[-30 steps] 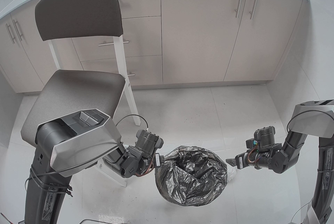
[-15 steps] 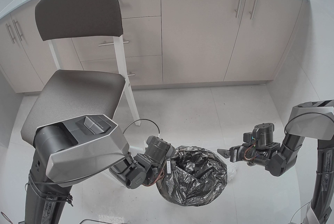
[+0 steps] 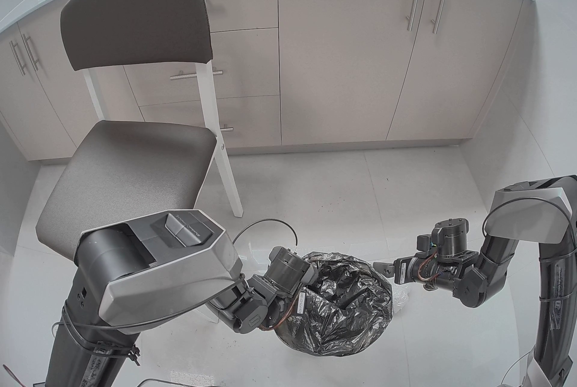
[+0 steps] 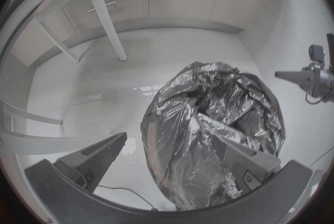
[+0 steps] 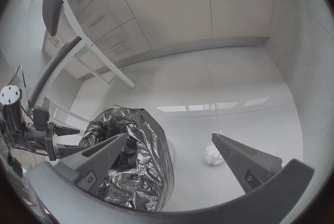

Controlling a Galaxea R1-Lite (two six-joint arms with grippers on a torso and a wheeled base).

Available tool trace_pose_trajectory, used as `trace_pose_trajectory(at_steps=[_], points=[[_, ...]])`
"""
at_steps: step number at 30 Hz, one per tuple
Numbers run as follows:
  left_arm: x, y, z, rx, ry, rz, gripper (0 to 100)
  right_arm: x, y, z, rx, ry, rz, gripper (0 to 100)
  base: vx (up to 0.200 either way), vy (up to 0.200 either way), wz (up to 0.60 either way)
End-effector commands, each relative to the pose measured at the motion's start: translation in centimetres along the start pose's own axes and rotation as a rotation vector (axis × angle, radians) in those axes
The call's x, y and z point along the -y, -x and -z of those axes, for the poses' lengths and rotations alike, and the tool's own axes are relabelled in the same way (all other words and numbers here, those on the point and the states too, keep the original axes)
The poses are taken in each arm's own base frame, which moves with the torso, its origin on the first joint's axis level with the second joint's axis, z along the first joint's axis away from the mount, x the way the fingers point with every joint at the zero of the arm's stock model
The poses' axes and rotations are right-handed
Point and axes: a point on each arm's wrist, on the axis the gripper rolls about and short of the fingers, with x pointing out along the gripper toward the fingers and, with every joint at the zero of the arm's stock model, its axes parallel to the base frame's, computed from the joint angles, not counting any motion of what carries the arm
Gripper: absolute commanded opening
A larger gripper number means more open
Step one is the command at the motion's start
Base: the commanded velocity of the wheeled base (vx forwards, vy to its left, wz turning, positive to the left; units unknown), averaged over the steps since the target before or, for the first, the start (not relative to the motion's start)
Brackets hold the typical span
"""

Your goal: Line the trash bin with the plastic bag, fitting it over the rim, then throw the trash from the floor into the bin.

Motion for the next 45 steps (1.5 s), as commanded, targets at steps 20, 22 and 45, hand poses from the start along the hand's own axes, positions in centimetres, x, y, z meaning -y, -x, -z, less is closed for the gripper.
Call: trace_pose_trajectory(at_steps=[20, 22, 45], points=[[0.9, -0.7, -1.9, -0.179, 0.000, -0.147, 100, 0.4, -0.8, 0.8, 0.002, -0.001, 0.006, 100, 0.000, 0.000, 0.00], [1.3, 0.4, -2.3, -0.182, 0.016, -0.106, 100, 0.4, -0.8, 0.8, 0.001, -0.002, 0.006, 100, 0.000, 0.000, 0.00], [-5.8, 27.7, -8.0, 0.082, 0.248, 0.421, 100, 0.5, 4.8, -6.3, 0.241, -0.058, 0.031, 100, 0.000, 0.000, 0.00]])
